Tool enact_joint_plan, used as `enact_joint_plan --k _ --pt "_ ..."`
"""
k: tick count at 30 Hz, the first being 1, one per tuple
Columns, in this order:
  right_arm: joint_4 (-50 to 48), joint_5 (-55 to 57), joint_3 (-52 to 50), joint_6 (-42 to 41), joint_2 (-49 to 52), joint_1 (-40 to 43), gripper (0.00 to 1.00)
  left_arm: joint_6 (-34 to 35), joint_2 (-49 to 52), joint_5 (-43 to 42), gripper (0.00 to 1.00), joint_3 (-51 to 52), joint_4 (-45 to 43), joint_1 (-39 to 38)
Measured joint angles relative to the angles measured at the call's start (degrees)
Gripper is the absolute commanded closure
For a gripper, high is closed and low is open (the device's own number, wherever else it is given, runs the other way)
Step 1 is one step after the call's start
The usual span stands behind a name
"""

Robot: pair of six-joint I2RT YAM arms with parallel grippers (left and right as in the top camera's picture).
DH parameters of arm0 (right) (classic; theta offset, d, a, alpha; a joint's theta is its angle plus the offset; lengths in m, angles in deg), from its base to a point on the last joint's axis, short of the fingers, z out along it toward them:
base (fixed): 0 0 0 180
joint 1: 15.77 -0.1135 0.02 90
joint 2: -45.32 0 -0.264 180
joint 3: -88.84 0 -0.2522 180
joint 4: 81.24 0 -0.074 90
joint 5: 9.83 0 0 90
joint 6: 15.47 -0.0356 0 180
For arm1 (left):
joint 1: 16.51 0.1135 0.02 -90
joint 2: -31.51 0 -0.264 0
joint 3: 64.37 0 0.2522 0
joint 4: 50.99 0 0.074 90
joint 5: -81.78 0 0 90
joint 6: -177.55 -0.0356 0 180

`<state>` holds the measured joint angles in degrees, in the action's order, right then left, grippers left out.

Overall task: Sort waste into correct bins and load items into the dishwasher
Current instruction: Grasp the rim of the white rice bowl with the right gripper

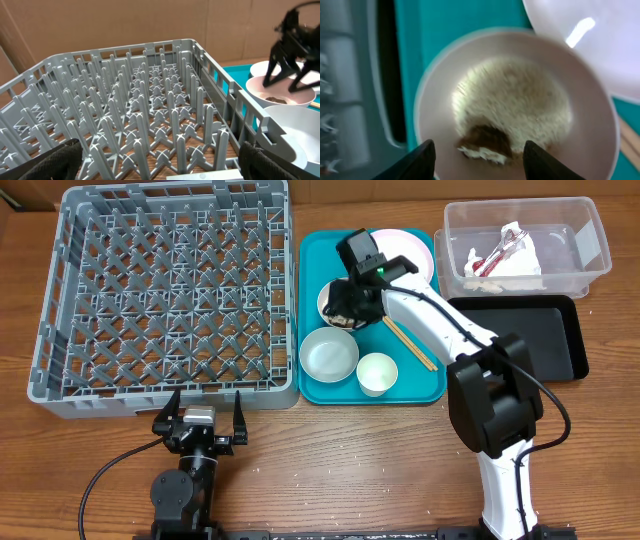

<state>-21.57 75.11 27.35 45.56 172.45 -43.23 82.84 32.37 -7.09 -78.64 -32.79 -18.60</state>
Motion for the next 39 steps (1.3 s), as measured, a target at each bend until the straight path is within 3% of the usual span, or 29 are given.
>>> enact_joint_plan --k 15,26,29,35,39 --pt "-3.37 2.58 2.89 10.56 1.99 -3.23 0.51 0.0 0.0 -0.02 0.0 0.0 0.0 0.0" --pt "-3.72 6.58 2.82 13.84 6.01 -6.34 0.65 0.0 0.0 0.0 0.0 0.0 0.0 0.0" --pt "-3.87 7.48 2.82 13.94 6.01 -6.32 0.71 0.0 0.0 -0.02 0.0 0.0 0.0 0.0" --pt "-3.98 9.25 2.82 14.43 6.01 -6.34 0.96 0.0 0.0 0.0 0.0 0.0 -0.02 0.0" --pt "-4.17 10.84 2.82 14.45 5.79 -6.45 0.96 0.0 0.0 -0.02 0.0 0.0 0.0 0.0"
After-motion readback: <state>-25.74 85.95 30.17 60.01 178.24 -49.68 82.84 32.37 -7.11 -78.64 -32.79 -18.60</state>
